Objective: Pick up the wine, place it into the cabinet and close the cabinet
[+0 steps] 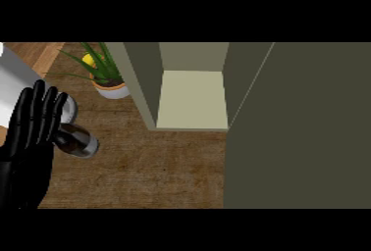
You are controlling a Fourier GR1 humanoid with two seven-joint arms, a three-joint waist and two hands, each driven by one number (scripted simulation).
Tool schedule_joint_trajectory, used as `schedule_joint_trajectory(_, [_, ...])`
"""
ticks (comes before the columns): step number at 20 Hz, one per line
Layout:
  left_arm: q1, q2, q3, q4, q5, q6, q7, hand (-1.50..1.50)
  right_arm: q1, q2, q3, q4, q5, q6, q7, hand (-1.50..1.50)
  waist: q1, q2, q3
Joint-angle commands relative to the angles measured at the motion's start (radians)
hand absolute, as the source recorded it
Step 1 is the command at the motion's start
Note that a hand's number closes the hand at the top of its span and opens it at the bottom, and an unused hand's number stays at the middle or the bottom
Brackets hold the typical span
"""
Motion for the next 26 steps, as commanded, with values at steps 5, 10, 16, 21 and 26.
schedule_joint_trajectory(5, [-0.076, 0.141, -0.195, 0.042, 0.318, -0.448, -0.037, -1.5, 0.027, 0.028, 0.032, -0.045, -0.01, -0.005, 0.003, -1.5, -0.094, 0.046, 0.017])
schedule_joint_trajectory(10, [0.01, 0.29, -0.29, 0.095, 0.563, -0.713, 0.065, -1.5, 0.056, 0.006, 0.178, -0.077, -0.113, 0.13, 0.084, -1.5, -0.053, 0.048, 0.019])
schedule_joint_trajectory(16, [0.071, 0.606, -0.1, 0.102, 0.939, -0.946, 0.054, -1.5, 0.19, -0.015, 0.216, -0.27, -0.156, 0.133, 0.174, -1.5, -0.03, 0.036, 0.022])
schedule_joint_trajectory(21, [0.097, 0.861, 0.011, 0.11, 1.222, -1.026, 0.052, -1.5, 0.293, -0.036, 0.244, -0.452, -0.164, 0.115, 0.272, -1.5, -0.02, 0.036, 0.023])
schedule_joint_trajectory(26, [0.169, 1.053, 0.122, 0.164, 1.388, -1.147, 0.03, -1.5, 0.325, -0.036, 0.275, -0.547, -0.142, 0.087, 0.325, -1.5, -0.014, 0.036, 0.023])
